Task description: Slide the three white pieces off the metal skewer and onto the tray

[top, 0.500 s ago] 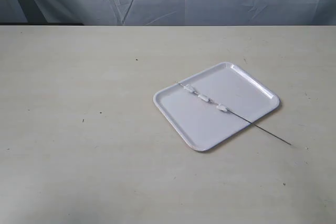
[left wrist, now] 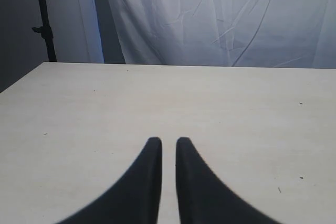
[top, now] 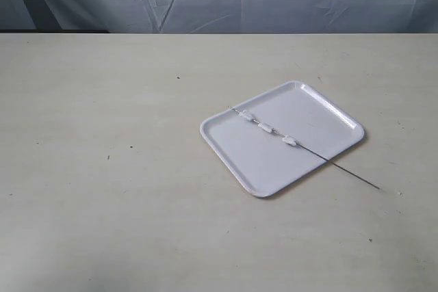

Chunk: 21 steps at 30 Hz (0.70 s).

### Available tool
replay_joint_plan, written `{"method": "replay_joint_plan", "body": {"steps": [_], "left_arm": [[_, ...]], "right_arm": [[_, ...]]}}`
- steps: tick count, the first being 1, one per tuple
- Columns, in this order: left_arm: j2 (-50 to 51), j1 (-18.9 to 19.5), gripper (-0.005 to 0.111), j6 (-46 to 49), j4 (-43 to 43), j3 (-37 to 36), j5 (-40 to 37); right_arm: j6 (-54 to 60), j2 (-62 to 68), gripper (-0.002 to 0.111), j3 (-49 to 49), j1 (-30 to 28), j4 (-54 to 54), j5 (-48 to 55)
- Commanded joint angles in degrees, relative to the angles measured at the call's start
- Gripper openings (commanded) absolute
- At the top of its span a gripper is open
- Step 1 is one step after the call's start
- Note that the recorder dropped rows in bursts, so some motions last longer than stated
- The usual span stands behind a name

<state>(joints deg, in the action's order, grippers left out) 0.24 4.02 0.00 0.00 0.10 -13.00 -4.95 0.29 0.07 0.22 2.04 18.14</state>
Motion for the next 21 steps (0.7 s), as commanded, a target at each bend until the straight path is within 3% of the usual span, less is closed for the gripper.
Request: {"method": "replay_joint_plan", "body": {"steps": [1, 12, 14, 17, 21], "left_arm": [[-0.24, -0.2, 0.011, 0.0, 0.0, -0.1, 0.63], [-0.24, -0.2, 0.011, 0.0, 2.33, -0.1, 1.23], [-0.24, -0.2, 0.011, 0.0, -1.72, -0.1, 5.69], [-0.24, -0.2, 0.011, -2.99, -14.25, -0.1, 21.57], [-0.24, -0.2, 0.011, -2.8, -14.58, -0.1, 28.12]], "right_arm": [[0.19, -0.29, -0.001, -0.07, -0.22, 0.04, -0.77], [0.19, -0.29, -0.001, -0.07, -0.22, -0.34, -1.63], [-0.51, -0.29, -0.001, -0.07, -0.22, 2.94, -8.85], [-2.94, -0.29, -0.001, -0.07, -0.22, 13.24, -26.81], [-2.83, -0.29, -0.001, -0.07, -0.22, 13.65, -34.12]]}}
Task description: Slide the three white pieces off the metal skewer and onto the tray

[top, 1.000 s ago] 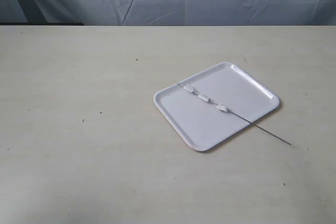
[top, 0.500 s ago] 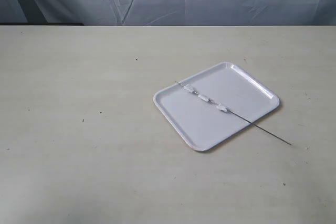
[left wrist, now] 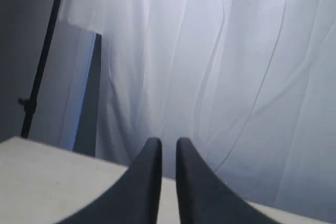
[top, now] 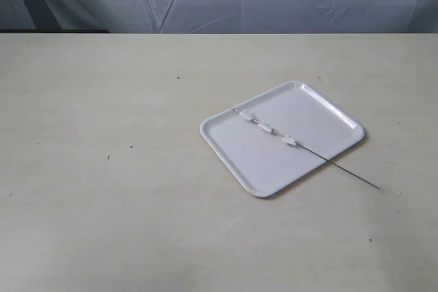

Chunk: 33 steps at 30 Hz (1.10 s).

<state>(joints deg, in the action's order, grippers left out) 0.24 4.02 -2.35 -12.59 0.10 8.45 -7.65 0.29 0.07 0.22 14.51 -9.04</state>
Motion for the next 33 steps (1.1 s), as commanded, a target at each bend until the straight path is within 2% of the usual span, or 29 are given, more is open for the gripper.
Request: {"method": "replay_joint_plan", "body": {"steps": [1, 8, 11, 13, 15, 16, 19, 20, 21, 22, 24, 26, 33], "left_arm": [[-0.24, -0.2, 0.011, -0.45, -1.98, -0.1, 7.04], [-0.24, -0.2, 0.011, -0.45, -1.72, -0.1, 9.21], [-0.24, -0.2, 0.011, -0.69, -1.84, -0.1, 9.53], [-0.24, -0.2, 0.011, -1.47, -1.97, -0.1, 12.89], [-0.24, -0.2, 0.011, -19.24, -2.28, -0.1, 16.0], [-0.24, -0.2, 0.011, -28.96, 0.89, -0.1, 15.51], [-0.24, -0.2, 0.011, -42.78, 17.55, 0.57, 12.78], [-0.24, -0.2, 0.011, -55.5, 35.57, 1.7, 13.08], [-0.24, -0.2, 0.011, -61.9, 44.8, 2.47, 14.39], [0.48, -0.2, 0.011, -70.3, 59.13, 4.28, 19.08], [2.29, -1.27, 0.011, -73.35, 69.14, 8.21, 23.28], [4.52, -2.21, 0.011, -72.15, 72.65, 12.26, 23.44], [15.01, -3.64, 0.011, -72.14, 78.79, 23.76, 21.97]], "right_arm": [[-0.13, -0.29, -0.001, -0.07, -0.22, 1.17, -8.38], [-0.13, -0.29, -0.001, -0.07, -0.22, 1.17, -12.64], [-0.13, -0.29, -0.001, -0.07, -0.22, 1.17, -11.14], [-0.13, -0.29, -0.001, -0.07, -0.22, 1.17, -11.2], [-0.13, -0.29, -0.001, -0.07, -0.22, 1.17, -12.63], [-1.56, -0.29, -0.001, -0.07, -0.22, 1.17, -13.01], [-8.9, -0.29, -0.001, -0.07, -0.23, 1.17, -13.42], [-12.54, -0.29, -0.001, -0.07, -0.23, 0.96, -13.2], [-12.95, -0.29, -0.001, 0.43, -0.23, 0.64, -12.43], [-12.95, -0.29, -0.001, 2.69, -0.23, -1.86, -9.04], [-14.03, -0.29, -0.001, 8.29, -0.23, -8.05, 0.06], [-13.64, -0.29, -0.001, 15.33, -0.13, -9.14, 9.04], [-10.75, 8.05, -0.001, 31.63, 1.18, -13.82, 18.82]]}}
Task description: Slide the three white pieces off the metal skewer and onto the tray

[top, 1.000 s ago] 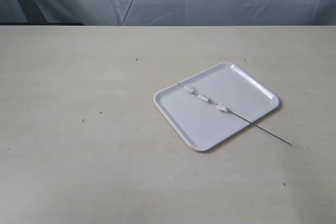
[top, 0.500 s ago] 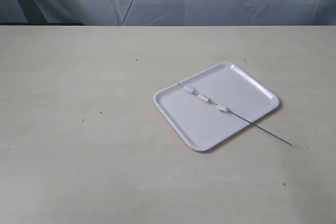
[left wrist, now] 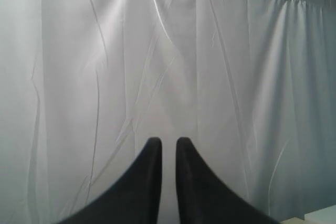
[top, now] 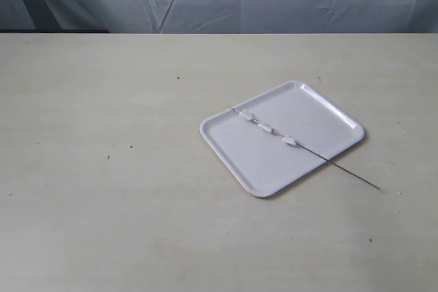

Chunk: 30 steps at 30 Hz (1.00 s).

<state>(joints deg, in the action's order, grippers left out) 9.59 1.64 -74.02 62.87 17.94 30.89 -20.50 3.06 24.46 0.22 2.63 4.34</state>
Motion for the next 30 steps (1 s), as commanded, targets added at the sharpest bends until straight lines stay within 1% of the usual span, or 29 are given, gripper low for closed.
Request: {"method": "replay_joint_plan", "body": {"steps": [1, 3, 4, 7, 10, 12, 15, 17, 20, 22, 23, 25, 28, 30], "left_arm": [[7.9, -1.78, 0.011, -0.47, 4.66, 7.81, -0.64], [12.98, -2.84, 0.011, -0.71, 6.94, 11.23, -1.15], [15.73, -3.49, 0.011, -0.7, 8.2, 13.07, -1.34], [24.34, -5.47, 0.011, -2.32, 14.25, 17.86, -1.34], [33.0, -7.68, 0.012, -9.12, 27.11, 22.24, -1.1], [39.08, -8.88, 0.017, -16.32, 37.08, 24.17, -0.82], [47.78, -9.33, 0.026, -25.18, 37.08, 24.44, -0.16], [52.77, -9.33, 0.031, -30.06, 37.08, 24.44, 3.54], [60.38, -9.33, 0.033, -36.26, 37.08, 24.44, 10.1], [65.06, -9.33, 0.033, -37.11, 37.08, 24.44, 13.82], [67.66, -9.33, 0.033, -37.82, 37.08, 24.44, 15.31], [72.83, -9.57, 0.033, -37.92, 37.08, 24.44, 16.81], [79.39, -11.25, 0.034, -37.92, 37.08, 24.44, 17.22], [83.08, -12.71, 0.037, -37.7, 37.08, 24.44, 17.57]], "right_arm": [[3.59, 8.38, -0.001, 10.2, 2.08, -1.94, 7.29], [7.3, 13.87, -0.001, 14.6, 3.91, -1.7, 12.05], [10.07, 17.11, -0.001, 17.05, 5.07, -0.29, 16.12], [20.96, 26.98, -0.001, 23.64, 7.45, 3.64, 26.31], [29.4, 35.52, -0.001, 28.96, 8.4, 5.82, 35.96], [32.92, 40.33, -0.001, 31.81, 8.88, 5.62, 40.77], [36.84, 47.87, 0.001, 34.94, 9.85, 5.2, 44.77], [37.55, 52.26, 0.007, 36.04, 10.24, 5.2, 47.11], [38.61, 59.78, 0.026, 36.56, 10.54, 5.38, 49.91], [39.47, 64.11, 0.04, 36.56, 10.54, 5.3, 51.57], [40.54, 66.41, 0.044, 36.56, 10.54, 5.2, 52.02], [43.9, 70.38, 0.045, 36.56, 10.54, 4.85, 53.35], [48.35, 75.81, 0.041, 36.56, 10.54, 4.85, 54.54], [50.82, 78.4, 0.04, 36.44, 10.74, 4.85, 54.64]]}}
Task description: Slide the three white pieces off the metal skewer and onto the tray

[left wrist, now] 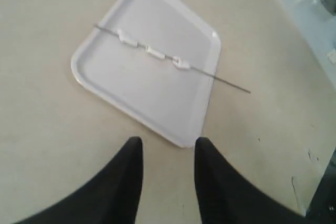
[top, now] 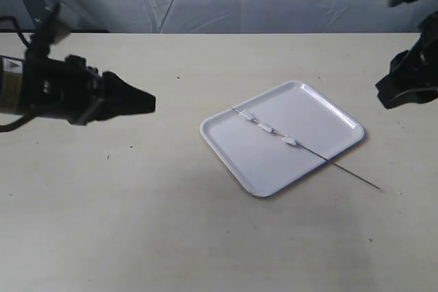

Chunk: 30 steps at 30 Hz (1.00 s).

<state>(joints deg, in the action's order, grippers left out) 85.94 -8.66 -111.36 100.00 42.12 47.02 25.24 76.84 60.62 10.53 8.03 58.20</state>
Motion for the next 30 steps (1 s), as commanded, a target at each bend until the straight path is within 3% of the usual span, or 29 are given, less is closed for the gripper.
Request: {"method": "replay_joint_plan", "body": {"steps": [1, 9, 18, 30], "left_arm": [[7.94, -2.93, 0.039, -0.25, -0.06, 0.26, 1.43], [13.36, -4.27, 0.055, -0.59, -3.93, 0.26, 5.33], [13.36, -4.27, 0.055, -0.49, -13.84, 2.35, 7.49], [13.36, -4.27, 0.055, -0.6, -15.39, 4.25, 5.79]], "right_arm": [[6.1, 5.95, 0.04, 0.29, 0.44, -0.55, 0.32], [9.31, 15.68, 0.04, 0.2, 0.55, -0.63, -2.21], [19.12, 20.76, 0.04, -4.51, 0.91, 1.7, -10.72], [21.16, 24.66, 0.04, -6.81, 0.91, 4.16, -15.1]]}}
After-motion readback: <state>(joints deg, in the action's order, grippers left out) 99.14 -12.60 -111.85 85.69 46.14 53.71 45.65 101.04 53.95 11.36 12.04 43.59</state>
